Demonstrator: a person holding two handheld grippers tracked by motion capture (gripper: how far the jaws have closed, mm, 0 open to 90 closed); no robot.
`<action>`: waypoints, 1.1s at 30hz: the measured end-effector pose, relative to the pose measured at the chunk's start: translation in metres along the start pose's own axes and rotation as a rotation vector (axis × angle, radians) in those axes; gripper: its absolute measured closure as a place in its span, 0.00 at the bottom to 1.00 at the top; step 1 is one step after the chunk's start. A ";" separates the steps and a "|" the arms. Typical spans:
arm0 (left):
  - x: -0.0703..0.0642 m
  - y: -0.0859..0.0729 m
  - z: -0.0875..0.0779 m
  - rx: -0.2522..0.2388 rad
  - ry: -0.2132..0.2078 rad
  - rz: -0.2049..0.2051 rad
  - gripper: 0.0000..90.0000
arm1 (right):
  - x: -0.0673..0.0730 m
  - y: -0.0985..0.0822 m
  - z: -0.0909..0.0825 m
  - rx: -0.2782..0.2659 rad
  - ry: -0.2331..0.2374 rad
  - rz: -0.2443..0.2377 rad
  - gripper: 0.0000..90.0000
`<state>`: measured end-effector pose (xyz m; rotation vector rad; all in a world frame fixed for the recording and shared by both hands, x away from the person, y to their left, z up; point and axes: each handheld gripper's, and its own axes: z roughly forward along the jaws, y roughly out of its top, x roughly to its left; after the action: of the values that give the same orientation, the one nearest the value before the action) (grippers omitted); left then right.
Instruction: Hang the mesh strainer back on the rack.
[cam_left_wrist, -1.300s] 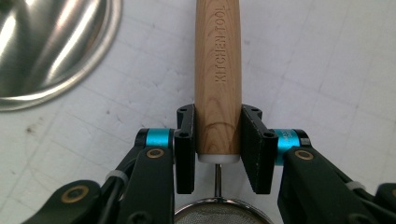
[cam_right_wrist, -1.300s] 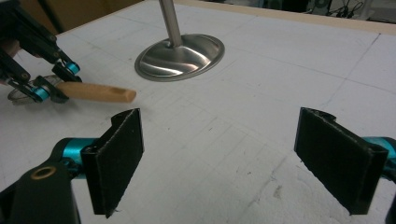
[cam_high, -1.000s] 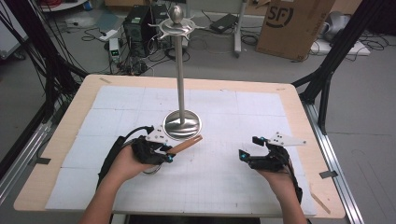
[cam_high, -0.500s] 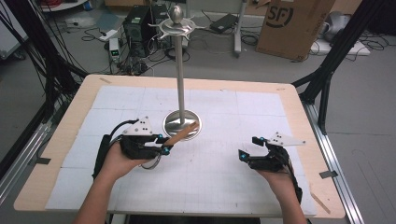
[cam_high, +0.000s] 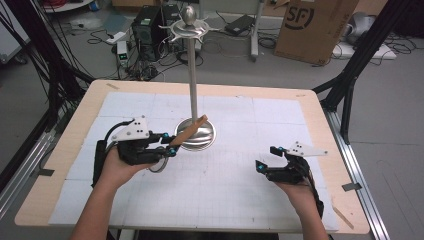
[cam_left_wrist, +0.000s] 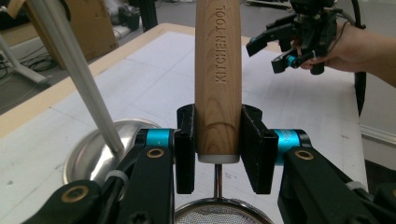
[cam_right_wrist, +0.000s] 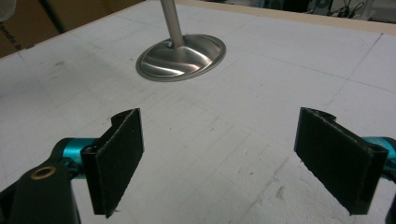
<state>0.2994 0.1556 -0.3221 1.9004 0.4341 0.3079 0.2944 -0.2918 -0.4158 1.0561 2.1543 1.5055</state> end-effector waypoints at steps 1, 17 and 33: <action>0.001 0.002 -0.002 -0.005 0.007 0.002 0.76 | 0.000 0.000 0.000 -0.002 0.002 0.003 0.16; 0.017 0.034 -0.033 -0.112 0.043 0.021 0.76 | 0.000 0.000 0.000 -0.002 -0.002 -0.003 0.16; 0.037 0.068 -0.052 -0.131 0.076 0.029 0.76 | 0.000 0.000 0.000 -0.004 -0.001 0.000 0.16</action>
<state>0.3214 0.1930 -0.2395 1.7723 0.4274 0.4194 0.2943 -0.2922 -0.4153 1.0551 2.1492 1.5085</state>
